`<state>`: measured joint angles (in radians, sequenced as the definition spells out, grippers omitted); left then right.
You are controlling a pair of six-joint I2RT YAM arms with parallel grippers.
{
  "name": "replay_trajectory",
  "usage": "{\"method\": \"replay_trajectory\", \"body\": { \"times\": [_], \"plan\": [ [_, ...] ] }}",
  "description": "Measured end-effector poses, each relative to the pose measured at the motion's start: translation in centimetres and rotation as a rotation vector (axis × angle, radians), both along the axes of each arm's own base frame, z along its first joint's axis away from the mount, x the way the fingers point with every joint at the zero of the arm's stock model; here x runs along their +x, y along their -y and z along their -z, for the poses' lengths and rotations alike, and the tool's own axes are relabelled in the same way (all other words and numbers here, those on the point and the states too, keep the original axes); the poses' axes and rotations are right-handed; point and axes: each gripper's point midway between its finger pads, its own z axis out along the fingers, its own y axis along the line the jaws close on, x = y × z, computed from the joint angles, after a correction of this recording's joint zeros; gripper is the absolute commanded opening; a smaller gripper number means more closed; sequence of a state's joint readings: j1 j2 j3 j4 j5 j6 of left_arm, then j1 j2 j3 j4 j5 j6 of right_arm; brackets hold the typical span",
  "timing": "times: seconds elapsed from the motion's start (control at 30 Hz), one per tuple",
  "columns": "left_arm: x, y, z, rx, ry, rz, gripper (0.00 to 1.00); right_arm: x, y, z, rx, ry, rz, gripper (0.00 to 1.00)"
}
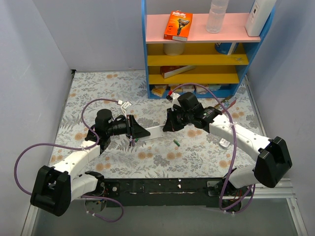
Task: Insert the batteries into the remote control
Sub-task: Adjust the remote control, then pick up the battery from the center of the board.
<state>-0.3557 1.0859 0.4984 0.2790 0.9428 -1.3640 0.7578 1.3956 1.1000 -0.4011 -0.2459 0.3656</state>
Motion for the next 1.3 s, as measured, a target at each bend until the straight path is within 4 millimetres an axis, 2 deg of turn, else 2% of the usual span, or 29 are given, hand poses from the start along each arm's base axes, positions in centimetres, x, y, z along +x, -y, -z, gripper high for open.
{"method": "replay_trajectory", "body": {
  "times": [0.07,0.1,0.17,0.2,0.27,0.3,0.37,0.4,0.53,0.67,0.8,0.93,1.1,1.3],
  "plan": [
    [0.1,-0.1,0.3,0.012,-0.007,-0.012,0.13,-0.2,-0.1,0.0,0.004,-0.003,-0.009,0.01],
    [0.2,-0.1,0.5,0.017,-0.007,-0.016,0.05,-0.3,-0.1,0.0,0.005,-0.005,-0.013,0.01],
    [0.1,-0.1,0.5,0.018,-0.004,-0.011,0.0,-0.3,-0.1,0.0,0.005,-0.008,-0.015,0.04],
    [0.0,0.0,0.5,0.019,-0.001,-0.009,0.0,-0.3,-0.1,0.0,0.004,-0.01,-0.016,0.16],
    [0.0,-0.1,0.7,0.021,-0.002,-0.012,0.0,-0.4,-0.1,0.1,0.001,-0.011,-0.017,0.33],
    [-0.1,-0.1,0.7,0.021,-0.002,-0.012,0.0,-0.4,-0.1,0.1,0.001,-0.013,-0.017,0.46],
    [-0.4,-0.1,1.0,0.021,-0.004,-0.017,0.0,-0.4,0.0,0.1,-0.01,-0.003,-0.023,0.59],
    [-0.7,-0.2,1.2,0.021,-0.007,-0.022,0.0,-0.4,0.1,0.1,-0.015,0.003,-0.022,0.61],
    [-1.5,-0.7,2.7,0.031,-0.041,-0.07,0.0,0.5,0.7,-0.8,-0.059,0.064,-0.018,0.62],
    [-1.4,-1.6,5.0,0.055,-0.103,-0.171,0.0,1.4,2.4,-0.5,-0.123,0.114,-0.007,0.54],
    [-1.3,-2.5,6.2,0.068,-0.124,-0.251,0.0,1.6,4.6,1.6,-0.205,0.104,0.021,0.53],
    [-0.6,-3.1,6.3,0.079,-0.106,-0.319,0.0,0.6,6.2,4.5,-0.292,0.035,0.013,0.53],
    [0.2,-3.8,6.1,0.098,-0.083,-0.381,0.0,0.1,6.4,6.9,-0.345,-0.021,0.0,0.53],
    [0.4,-4.3,7.0,0.133,-0.102,-0.413,0.0,-0.1,6.7,9.5,-0.406,-0.089,0.002,0.52]
  ]
}}
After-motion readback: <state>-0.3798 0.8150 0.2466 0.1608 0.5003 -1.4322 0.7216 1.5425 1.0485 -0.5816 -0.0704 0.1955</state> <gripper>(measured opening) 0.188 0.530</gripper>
